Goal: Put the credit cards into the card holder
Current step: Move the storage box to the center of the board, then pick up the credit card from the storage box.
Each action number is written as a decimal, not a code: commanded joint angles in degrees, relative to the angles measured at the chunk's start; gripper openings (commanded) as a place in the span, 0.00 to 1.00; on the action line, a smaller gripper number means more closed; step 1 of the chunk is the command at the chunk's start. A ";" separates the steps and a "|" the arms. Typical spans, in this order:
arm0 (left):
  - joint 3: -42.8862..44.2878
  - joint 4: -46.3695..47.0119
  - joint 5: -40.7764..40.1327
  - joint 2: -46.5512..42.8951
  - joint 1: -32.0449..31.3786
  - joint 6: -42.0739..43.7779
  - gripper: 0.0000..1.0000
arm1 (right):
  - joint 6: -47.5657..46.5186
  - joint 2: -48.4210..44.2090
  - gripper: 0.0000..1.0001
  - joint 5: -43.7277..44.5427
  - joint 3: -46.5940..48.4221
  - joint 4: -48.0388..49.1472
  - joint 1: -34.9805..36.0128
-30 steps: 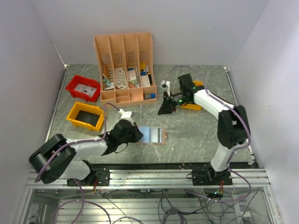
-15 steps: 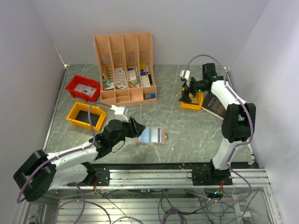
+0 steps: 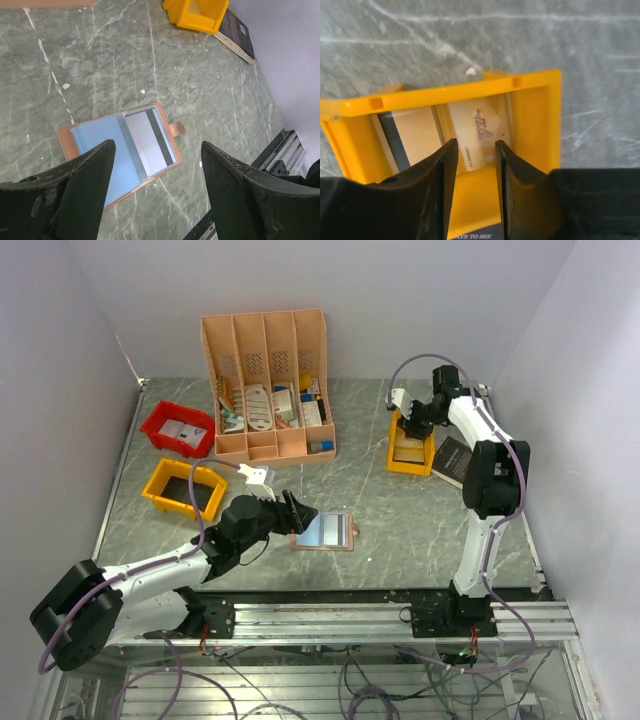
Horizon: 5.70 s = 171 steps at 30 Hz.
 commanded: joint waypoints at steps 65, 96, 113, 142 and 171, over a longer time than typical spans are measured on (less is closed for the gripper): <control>27.02 12.54 5.70 45.74 -8.51 -11.69 0.42 | 25.49 -5.45 0.49 -2.85 -17.92 -8.02 8.19; 34.73 10.44 7.59 54.45 -6.72 -9.49 0.42 | 23.05 -4.82 0.21 -14.17 -14.85 -19.45 8.15; 34.62 11.23 8.40 54.78 -6.16 -9.58 0.42 | 28.44 -9.80 0.25 -11.15 -21.75 -12.76 8.18; 35.21 11.47 9.70 55.04 -6.18 -9.17 0.42 | 30.51 -3.80 0.15 -9.37 -21.95 -9.10 11.59; 20.88 7.33 4.68 32.17 -5.64 -6.83 0.44 | 29.94 2.21 0.01 -25.29 -7.07 -23.69 2.62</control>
